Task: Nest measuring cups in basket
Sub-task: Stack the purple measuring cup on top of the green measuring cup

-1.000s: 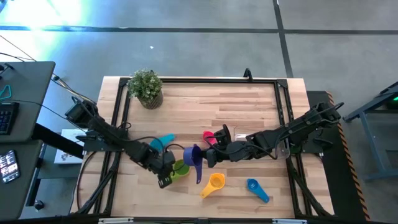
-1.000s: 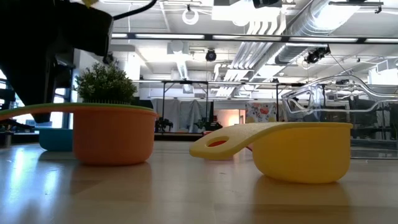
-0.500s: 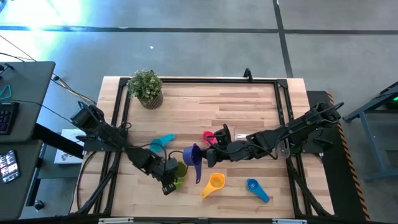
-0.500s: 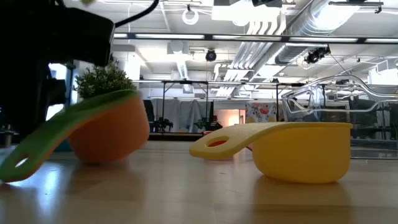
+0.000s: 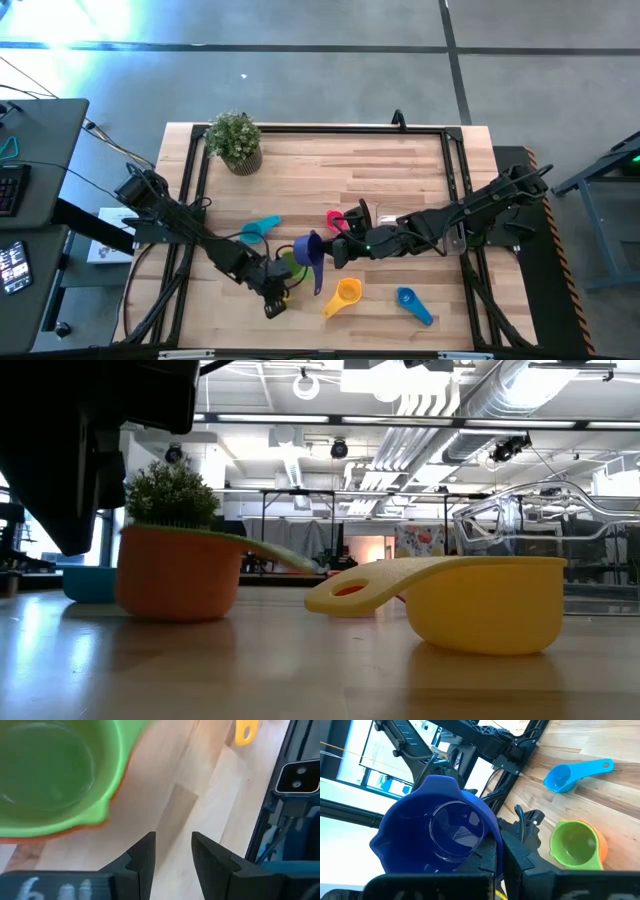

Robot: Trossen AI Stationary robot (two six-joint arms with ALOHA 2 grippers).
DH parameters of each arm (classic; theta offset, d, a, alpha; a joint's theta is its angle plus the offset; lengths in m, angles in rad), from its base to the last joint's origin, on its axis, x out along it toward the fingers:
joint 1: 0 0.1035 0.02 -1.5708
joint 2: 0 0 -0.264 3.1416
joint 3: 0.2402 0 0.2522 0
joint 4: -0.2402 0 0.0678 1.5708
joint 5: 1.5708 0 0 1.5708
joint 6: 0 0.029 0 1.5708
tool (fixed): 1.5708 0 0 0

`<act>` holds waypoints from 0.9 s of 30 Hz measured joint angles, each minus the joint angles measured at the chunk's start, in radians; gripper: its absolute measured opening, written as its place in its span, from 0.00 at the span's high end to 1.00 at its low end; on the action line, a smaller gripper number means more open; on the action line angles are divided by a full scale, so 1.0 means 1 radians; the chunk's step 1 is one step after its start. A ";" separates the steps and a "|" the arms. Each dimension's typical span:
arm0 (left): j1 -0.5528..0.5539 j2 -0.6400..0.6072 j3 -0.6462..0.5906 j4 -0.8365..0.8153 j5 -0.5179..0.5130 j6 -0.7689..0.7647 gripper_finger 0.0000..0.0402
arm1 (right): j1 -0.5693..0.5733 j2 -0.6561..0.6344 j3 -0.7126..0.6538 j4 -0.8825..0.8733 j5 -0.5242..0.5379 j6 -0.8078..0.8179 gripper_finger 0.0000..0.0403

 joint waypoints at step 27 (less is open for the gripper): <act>-0.014 -0.533 0.001 -0.192 -0.268 0.032 0.71 | -0.093 0.000 0.112 -0.033 -0.145 -0.280 1.00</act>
